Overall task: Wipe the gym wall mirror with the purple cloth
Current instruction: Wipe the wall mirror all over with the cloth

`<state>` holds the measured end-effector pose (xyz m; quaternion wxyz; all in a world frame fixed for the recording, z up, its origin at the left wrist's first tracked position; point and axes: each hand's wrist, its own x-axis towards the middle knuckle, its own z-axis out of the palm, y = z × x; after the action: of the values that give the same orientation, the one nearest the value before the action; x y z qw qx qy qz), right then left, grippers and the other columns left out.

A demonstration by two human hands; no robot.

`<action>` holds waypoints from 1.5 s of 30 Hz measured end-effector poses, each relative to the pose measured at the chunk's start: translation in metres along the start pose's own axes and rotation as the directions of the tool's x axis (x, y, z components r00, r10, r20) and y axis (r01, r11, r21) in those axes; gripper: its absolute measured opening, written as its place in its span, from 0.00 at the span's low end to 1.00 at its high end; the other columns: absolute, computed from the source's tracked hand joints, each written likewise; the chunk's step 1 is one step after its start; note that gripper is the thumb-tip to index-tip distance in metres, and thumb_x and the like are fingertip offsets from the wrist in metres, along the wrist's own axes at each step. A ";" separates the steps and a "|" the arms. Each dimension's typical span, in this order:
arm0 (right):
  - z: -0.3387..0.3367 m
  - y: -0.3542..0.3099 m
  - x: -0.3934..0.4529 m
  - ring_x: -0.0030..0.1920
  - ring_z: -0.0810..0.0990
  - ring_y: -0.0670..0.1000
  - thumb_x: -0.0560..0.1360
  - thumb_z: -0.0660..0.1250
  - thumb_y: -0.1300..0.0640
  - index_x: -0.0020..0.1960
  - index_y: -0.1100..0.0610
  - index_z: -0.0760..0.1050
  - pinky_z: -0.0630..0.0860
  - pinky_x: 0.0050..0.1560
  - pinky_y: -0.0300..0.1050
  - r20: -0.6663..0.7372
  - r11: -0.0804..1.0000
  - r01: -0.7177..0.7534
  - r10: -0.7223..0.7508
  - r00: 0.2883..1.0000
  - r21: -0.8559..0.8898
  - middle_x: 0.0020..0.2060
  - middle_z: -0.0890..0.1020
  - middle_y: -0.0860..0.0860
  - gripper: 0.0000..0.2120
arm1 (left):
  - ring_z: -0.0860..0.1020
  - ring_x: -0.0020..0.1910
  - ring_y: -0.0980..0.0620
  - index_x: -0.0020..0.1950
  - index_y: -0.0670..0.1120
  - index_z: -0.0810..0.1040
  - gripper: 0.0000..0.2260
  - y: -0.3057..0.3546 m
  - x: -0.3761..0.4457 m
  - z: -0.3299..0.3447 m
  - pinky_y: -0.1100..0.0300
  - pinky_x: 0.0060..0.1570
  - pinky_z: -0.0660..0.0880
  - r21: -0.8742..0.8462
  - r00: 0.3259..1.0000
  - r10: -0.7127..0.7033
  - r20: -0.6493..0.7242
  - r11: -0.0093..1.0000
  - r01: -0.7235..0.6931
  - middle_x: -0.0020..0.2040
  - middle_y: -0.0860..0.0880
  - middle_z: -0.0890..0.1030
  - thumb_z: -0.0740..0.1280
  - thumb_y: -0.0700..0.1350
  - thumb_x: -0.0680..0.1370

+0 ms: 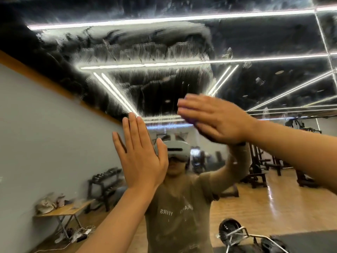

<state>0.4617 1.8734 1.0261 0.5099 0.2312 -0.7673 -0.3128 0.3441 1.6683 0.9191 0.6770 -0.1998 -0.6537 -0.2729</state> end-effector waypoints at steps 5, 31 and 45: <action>0.012 -0.016 0.006 0.79 0.60 0.56 0.83 0.53 0.52 0.78 0.58 0.65 0.56 0.79 0.55 -0.271 0.945 -0.324 0.325 0.906 0.050 0.78 0.66 0.55 0.25 | 0.51 0.82 0.43 0.81 0.37 0.54 0.32 0.001 -0.001 -0.001 0.39 0.78 0.46 -0.006 1.000 -0.003 0.012 1.000 0.003 0.82 0.40 0.54 0.50 0.54 0.81; 0.033 -0.082 -0.037 0.81 0.53 0.54 0.84 0.51 0.52 0.81 0.59 0.58 0.44 0.81 0.47 -0.214 0.823 -0.548 0.568 0.795 0.147 0.80 0.59 0.56 0.27 | 0.51 0.82 0.46 0.82 0.41 0.56 0.29 -0.027 -0.046 -0.016 0.41 0.78 0.47 -0.087 0.946 0.293 0.141 0.955 -0.283 0.82 0.44 0.55 0.53 0.52 0.83; 0.073 -0.206 -0.125 0.81 0.56 0.56 0.82 0.55 0.52 0.80 0.59 0.57 0.53 0.80 0.54 -0.126 0.871 -0.481 0.491 0.862 0.098 0.80 0.60 0.56 0.28 | 0.53 0.81 0.44 0.81 0.41 0.58 0.28 -0.031 -0.070 -0.018 0.45 0.79 0.45 -0.083 0.937 0.313 0.157 0.949 -0.304 0.82 0.43 0.56 0.52 0.52 0.83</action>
<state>0.4480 1.8321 0.7781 0.6198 0.0687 -0.7706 -0.1320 0.3391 1.6405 0.8459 0.6478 -0.3413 -0.6610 -0.1641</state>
